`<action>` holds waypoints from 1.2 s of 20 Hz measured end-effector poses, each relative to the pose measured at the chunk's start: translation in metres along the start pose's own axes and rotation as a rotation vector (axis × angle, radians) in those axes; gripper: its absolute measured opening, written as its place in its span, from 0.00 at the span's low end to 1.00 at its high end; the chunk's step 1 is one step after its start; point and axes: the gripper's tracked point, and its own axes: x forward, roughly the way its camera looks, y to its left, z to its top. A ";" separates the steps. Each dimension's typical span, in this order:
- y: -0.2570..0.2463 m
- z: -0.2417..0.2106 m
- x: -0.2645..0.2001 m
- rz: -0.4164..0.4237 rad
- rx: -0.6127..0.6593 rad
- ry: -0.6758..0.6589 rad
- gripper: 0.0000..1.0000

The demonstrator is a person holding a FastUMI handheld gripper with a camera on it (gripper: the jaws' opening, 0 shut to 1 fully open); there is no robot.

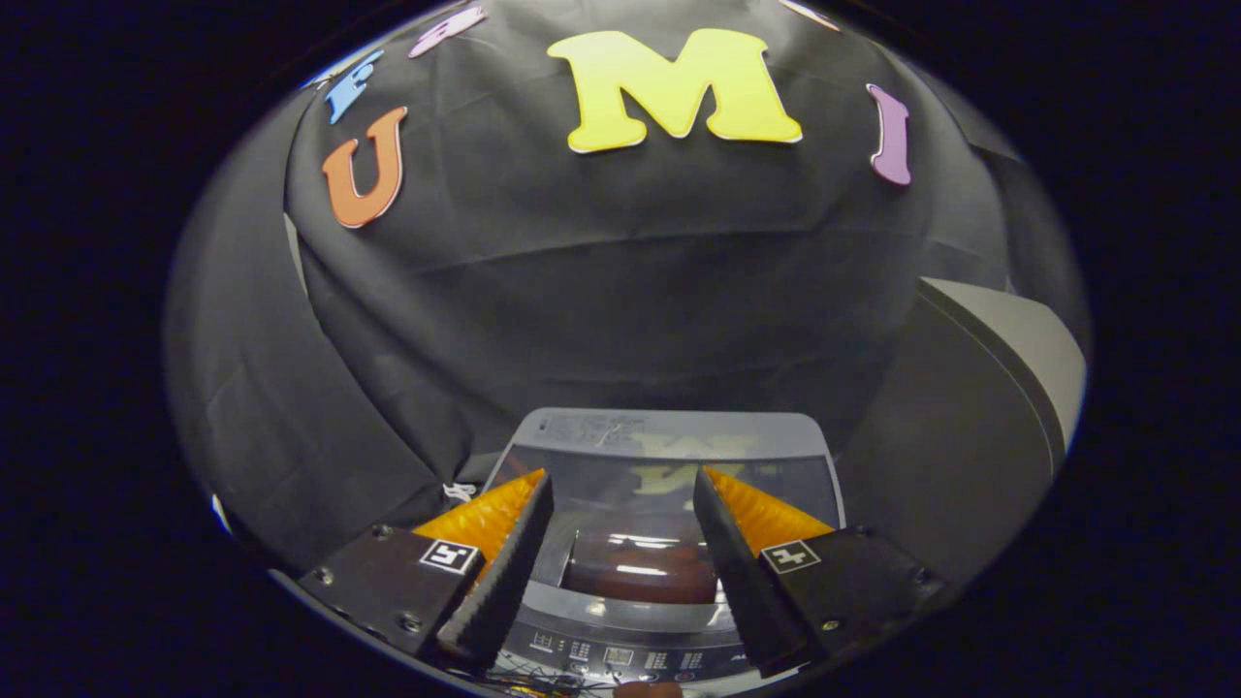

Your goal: Put the clothes into the washing machine and then close the washing machine lid.

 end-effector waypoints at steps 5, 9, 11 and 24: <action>0.008 0.018 -0.043 0.022 -0.070 -0.080 0.91; 0.004 0.031 -0.111 0.050 -0.094 -0.181 0.91; -0.006 0.026 -0.152 0.042 -0.115 -0.223 0.91; -0.149 -0.088 -0.372 -0.036 -0.006 -0.359 0.91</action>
